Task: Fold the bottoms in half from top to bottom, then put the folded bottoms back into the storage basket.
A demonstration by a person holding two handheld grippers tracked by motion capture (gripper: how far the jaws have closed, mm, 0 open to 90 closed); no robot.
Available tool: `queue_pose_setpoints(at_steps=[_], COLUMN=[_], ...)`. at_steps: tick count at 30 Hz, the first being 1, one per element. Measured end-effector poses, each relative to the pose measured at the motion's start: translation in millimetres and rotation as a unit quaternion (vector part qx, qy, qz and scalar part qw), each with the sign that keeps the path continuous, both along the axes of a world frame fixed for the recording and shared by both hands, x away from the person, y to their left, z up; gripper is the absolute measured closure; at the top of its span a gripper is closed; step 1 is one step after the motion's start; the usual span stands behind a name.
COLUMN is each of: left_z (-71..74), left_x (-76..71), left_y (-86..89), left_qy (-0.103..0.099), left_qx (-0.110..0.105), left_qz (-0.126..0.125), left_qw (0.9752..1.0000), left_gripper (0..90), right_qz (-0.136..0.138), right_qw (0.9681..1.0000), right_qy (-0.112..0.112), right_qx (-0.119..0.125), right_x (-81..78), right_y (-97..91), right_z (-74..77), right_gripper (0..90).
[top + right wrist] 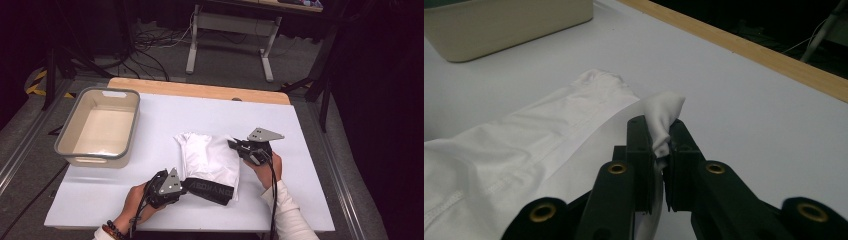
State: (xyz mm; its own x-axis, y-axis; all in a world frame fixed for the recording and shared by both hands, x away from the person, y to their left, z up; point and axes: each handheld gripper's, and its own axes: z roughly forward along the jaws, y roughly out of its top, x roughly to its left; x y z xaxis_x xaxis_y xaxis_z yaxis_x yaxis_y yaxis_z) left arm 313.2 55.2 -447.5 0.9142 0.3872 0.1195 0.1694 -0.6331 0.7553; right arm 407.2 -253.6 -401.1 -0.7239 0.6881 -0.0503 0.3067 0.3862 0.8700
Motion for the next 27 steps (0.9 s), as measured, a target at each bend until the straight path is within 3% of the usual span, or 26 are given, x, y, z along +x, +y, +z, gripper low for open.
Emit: queue_pose_setpoints(at_steps=[6, 11, 15, 18, 21, 24, 26, 27], left_z=[8.6, 16.6, 8.5, 2.3, -0.5, -10.3, -17.1, -17.6], left_x=[5.7, 12.7, 13.6, 14.4, 15.4, 16.8, 19.9, 21.4], left_y=[1.4, -1.1, -4.7, -7.4, -7.7, -7.2, -5.5, -3.7], left_qy=[-0.004, -0.003, -0.001, 0.005, 0.012, 0.016, 0.038, 0.045], left_qx=[-0.003, 0.003, 0.001, 0.018, 0.013, 0.024, 0.007, 0.001], left_qz=[0.002, -0.001, 0.011, 0.009, 0.014, 0.039, 0.056, 0.058], left_qw=[1.0000, 1.0000, 0.9999, 0.9998, 0.9997, 0.9988, 0.9977, 0.9973], left_gripper=[77.9, 77.9, 77.5, 77.4, 76.0, 65.9, 51.2, 48.0], right_qz=[-0.002, -0.001, -0.010, -0.015, -0.020, -0.020, -0.020, -0.020], right_qw=[0.9999, 0.9998, 0.9996, 0.9997, 0.9997, 0.9997, 0.9997, 0.9996], right_qy=[-0.007, -0.019, -0.016, -0.004, 0.005, 0.006, 0.007, 0.007], right_qx=[0.009, -0.004, -0.021, -0.017, -0.008, -0.010, -0.013, -0.016], right_x=[1.2, 1.6, 4.1, 6.9, 7.8, 7.2, 6.4, 6.4], right_y=[3.2, 11.2, 9.7, 4.7, 0.1, -1.0, -0.8, -0.3], right_z=[7.8, 15.3, 13.1, 5.6, -1.2, -2.3, -4.7, -6.5], right_gripper=[83.3, 83.3, 83.3, 83.3, 83.3, 83.3, 83.3, 83.3])
